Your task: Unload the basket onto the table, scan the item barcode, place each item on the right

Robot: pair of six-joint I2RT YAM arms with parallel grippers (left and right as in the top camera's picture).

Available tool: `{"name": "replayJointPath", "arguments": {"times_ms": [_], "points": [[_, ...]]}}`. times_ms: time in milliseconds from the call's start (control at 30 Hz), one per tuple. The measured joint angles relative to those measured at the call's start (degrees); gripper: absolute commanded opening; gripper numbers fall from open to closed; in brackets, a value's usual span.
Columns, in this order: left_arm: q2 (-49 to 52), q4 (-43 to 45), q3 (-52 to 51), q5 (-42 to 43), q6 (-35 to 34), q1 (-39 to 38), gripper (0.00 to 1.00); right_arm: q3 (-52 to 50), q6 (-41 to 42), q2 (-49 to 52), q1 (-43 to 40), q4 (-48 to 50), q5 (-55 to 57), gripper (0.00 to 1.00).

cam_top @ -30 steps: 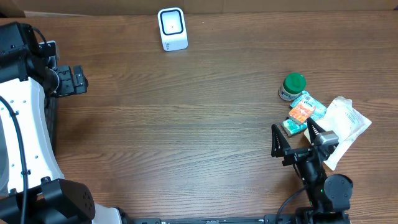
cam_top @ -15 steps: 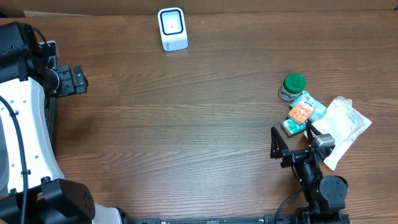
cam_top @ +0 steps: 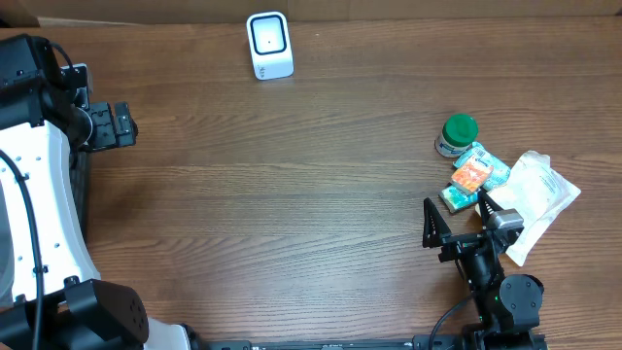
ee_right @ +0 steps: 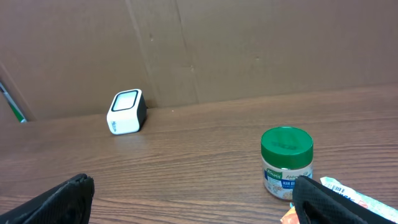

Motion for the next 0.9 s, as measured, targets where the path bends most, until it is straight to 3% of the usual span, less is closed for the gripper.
{"name": "replayJointPath", "arguments": {"times_ms": [900], "points": [[-1.66, 0.0, 0.0, 0.0, 0.0, -2.86, 0.99, 0.0, 0.0, 0.0, 0.0, 0.02, 0.0, 1.0]]}}
